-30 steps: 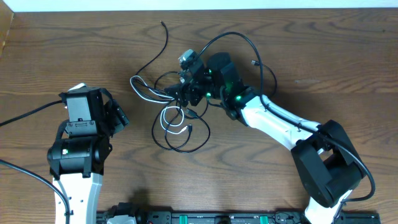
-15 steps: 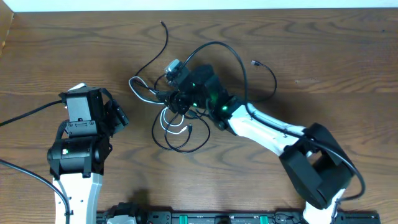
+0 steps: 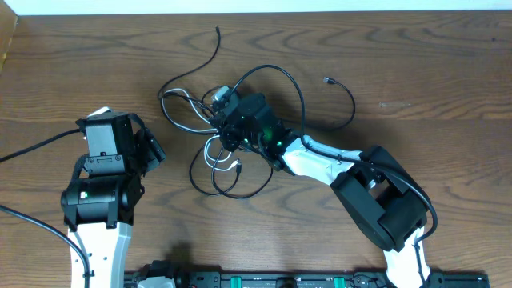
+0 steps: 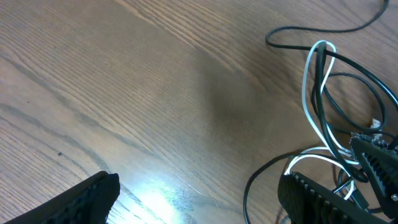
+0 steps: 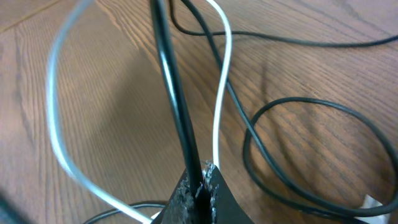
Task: Untangle cables
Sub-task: 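Close the right gripper on a black cable strand in the pile, then lift the black cable and pull it rightward toward the table edge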
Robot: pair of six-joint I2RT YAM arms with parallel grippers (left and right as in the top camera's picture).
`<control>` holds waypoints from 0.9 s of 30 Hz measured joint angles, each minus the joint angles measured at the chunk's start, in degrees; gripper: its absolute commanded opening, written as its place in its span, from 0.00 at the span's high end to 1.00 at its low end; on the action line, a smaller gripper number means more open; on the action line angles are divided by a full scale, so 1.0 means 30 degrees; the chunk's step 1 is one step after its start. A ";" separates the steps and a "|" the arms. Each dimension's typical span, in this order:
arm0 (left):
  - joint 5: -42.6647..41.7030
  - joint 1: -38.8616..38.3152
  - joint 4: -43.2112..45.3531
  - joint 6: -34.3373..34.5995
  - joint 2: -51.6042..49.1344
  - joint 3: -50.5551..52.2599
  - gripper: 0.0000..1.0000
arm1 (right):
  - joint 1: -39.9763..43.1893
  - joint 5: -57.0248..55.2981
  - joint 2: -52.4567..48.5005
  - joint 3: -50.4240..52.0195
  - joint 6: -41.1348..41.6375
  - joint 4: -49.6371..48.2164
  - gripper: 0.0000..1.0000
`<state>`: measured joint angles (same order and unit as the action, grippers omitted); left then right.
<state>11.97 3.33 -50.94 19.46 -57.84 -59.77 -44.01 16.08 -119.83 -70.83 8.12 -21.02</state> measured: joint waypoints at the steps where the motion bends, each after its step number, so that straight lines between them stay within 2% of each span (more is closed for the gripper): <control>1: 0.0000 0.0007 0.0000 0.0000 0.0000 0.0000 0.14 | 0.0000 0.0124 0.0044 0.0000 0.0095 -0.0015 0.99; 7: 0.0000 0.0007 -0.0007 0.0000 0.0000 0.0000 0.14 | 0.0007 0.1362 0.2448 0.0007 0.0291 0.0219 0.99; 13: 0.0000 0.0007 -0.0007 0.0000 0.0000 0.0000 0.14 | 0.0350 0.1727 0.8546 0.0007 -0.0758 0.0117 0.99; 18: 0.0000 0.0000 0.0000 0.0000 0.0000 0.0000 0.14 | 0.0816 0.0080 1.2415 -0.0087 -0.2710 -0.1158 0.99; 23: 0.0000 0.0000 0.0000 0.0000 0.0000 0.0000 0.14 | 0.1756 -0.1457 1.4899 -0.0087 -0.3767 -0.3300 0.99; 27: 0.0000 0.0000 0.0000 0.0000 0.0000 0.0000 0.14 | 0.2900 -0.2018 1.6174 -0.0095 -0.4058 -0.3672 0.99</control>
<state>11.97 3.33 -50.94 19.46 -57.84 -59.77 -35.31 10.02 -71.31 -71.11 -4.05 -32.03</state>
